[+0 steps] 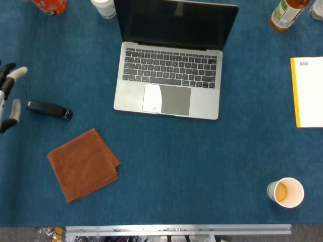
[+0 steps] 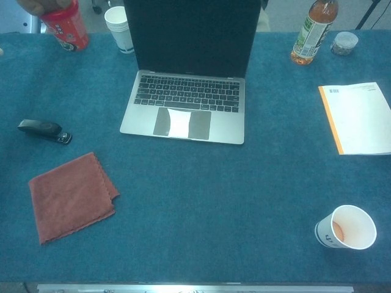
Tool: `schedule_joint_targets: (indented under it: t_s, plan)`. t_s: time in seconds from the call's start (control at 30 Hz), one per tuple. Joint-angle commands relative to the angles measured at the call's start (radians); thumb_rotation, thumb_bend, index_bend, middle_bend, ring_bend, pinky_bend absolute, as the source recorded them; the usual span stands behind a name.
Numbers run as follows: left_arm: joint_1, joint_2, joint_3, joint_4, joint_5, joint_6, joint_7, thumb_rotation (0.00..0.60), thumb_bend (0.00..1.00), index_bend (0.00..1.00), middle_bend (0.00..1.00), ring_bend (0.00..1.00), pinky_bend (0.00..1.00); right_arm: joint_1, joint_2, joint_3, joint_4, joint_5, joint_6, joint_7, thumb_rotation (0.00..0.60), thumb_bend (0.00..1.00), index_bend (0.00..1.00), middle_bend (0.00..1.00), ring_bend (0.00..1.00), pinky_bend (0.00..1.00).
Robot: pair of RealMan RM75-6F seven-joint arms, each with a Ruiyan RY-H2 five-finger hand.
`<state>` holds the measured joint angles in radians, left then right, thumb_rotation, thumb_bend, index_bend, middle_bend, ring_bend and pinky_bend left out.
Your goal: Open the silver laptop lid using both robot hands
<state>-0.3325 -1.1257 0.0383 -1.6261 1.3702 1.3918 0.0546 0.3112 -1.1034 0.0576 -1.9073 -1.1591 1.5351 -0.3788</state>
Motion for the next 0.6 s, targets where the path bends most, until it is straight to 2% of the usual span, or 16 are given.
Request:
schedule_joint_targets:
  t_s: [0.03, 0.3, 0.6]
  plan:
    - [0.032, 0.014, 0.009, -0.022, 0.015, 0.029, 0.016, 0.600, 0.55, 0.17, 0.12, 0.03, 0.00, -0.053, 0.014, -0.032, 0.009, -0.047, 0.031, 0.052, 0.600, 0.35, 0.10, 0.23, 0.07, 0.06]
    - [0.099, 0.037, 0.002, -0.056, -0.031, 0.058, 0.061, 0.600, 0.55, 0.17, 0.12, 0.03, 0.00, -0.128, 0.011, -0.071, 0.048, -0.126, 0.050, 0.109, 0.600, 0.35, 0.10, 0.23, 0.07, 0.06]
    - [0.166, 0.049, 0.000, -0.084, -0.030, 0.110, 0.081, 0.600, 0.55, 0.17, 0.12, 0.03, 0.00, -0.161, -0.002, -0.063, 0.087, -0.152, 0.029, 0.156, 0.600, 0.35, 0.10, 0.23, 0.07, 0.06]
